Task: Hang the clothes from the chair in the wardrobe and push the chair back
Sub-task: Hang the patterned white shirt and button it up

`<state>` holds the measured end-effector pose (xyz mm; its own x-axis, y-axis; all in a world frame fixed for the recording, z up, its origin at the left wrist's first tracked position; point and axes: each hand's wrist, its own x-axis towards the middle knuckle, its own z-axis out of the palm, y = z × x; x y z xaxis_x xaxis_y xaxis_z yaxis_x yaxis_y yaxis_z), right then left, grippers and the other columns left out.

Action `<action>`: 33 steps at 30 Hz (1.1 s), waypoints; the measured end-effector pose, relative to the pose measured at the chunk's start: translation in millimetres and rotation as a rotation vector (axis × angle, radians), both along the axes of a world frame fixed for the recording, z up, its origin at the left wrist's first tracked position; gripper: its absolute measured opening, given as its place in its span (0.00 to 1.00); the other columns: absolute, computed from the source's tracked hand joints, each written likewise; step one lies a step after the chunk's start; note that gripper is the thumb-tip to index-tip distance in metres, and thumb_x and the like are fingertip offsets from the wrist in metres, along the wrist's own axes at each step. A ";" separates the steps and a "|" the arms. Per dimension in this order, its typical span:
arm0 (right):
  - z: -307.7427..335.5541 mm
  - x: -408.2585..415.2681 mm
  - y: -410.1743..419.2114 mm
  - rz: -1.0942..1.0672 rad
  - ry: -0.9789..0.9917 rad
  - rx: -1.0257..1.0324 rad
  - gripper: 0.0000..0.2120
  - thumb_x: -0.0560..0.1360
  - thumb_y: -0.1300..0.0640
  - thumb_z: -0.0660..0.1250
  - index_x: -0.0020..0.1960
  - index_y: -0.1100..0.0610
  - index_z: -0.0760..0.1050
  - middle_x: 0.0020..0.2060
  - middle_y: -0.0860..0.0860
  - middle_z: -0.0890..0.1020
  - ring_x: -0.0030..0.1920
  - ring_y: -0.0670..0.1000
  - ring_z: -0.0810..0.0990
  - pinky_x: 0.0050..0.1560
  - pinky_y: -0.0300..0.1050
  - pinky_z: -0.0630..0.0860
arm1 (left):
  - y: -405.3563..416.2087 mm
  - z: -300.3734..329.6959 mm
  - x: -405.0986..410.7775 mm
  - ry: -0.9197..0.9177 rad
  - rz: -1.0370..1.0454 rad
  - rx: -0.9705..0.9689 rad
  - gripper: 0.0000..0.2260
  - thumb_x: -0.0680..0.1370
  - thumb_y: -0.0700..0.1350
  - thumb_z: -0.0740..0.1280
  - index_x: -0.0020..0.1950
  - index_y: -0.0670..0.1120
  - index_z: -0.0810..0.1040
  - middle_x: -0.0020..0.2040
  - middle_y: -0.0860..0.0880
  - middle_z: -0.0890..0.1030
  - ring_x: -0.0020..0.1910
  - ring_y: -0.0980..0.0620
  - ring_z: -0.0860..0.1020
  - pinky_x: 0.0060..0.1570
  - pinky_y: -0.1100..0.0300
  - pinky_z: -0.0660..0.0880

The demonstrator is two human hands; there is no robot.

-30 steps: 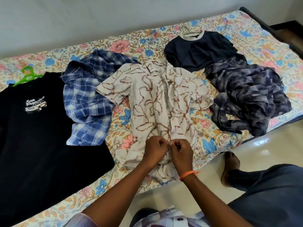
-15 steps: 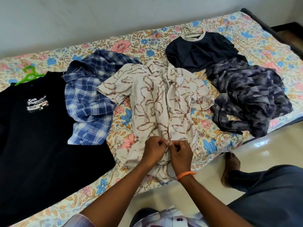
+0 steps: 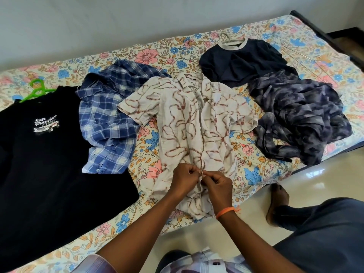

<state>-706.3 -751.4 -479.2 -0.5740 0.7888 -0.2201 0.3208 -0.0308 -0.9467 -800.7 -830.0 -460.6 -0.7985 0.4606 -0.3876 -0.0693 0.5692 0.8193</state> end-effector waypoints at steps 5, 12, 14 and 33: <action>2.6 0.3 -5.3 0.065 -0.007 0.199 0.13 0.71 0.69 0.72 0.46 0.52 0.85 0.40 0.49 0.84 0.43 0.43 0.82 0.46 0.37 0.77 | 1.3 2.4 -4.2 -0.076 0.056 -0.004 0.16 0.75 0.43 0.69 0.28 0.41 0.75 0.23 0.51 0.68 0.21 0.58 0.63 0.25 0.63 0.63; -3.1 -1.3 -9.3 0.078 -0.038 0.458 0.07 0.71 0.69 0.73 0.46 0.61 0.85 0.40 0.53 0.83 0.40 0.48 0.81 0.43 0.35 0.76 | 2.6 -3.7 -10.0 -0.131 0.019 0.018 0.14 0.73 0.50 0.72 0.36 0.41 0.83 0.30 0.52 0.80 0.30 0.55 0.76 0.33 0.55 0.75; -2.9 -1.1 -8.7 0.069 -0.041 0.434 0.08 0.71 0.67 0.73 0.49 0.60 0.85 0.42 0.51 0.83 0.41 0.44 0.81 0.44 0.28 0.74 | 2.1 -6.2 -12.8 -0.162 0.035 0.014 0.08 0.74 0.46 0.71 0.40 0.43 0.86 0.34 0.50 0.83 0.34 0.54 0.79 0.36 0.55 0.76; 14.9 -4.7 7.2 -0.055 0.097 -0.419 0.06 0.69 0.66 0.76 0.46 0.60 0.85 0.40 0.58 0.86 0.45 0.60 0.86 0.51 0.52 0.82 | -8.2 -2.1 -9.0 -0.408 0.118 0.343 0.04 0.75 0.35 0.72 0.42 0.42 0.84 0.35 0.47 0.85 0.35 0.54 0.83 0.38 0.63 0.79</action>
<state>-711.1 -744.2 -464.3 -0.5673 0.6727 -0.4750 0.2175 -0.4339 -0.8743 -809.7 -838.2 -462.7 -0.6690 0.5311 -0.5199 -0.4676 0.2429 0.8499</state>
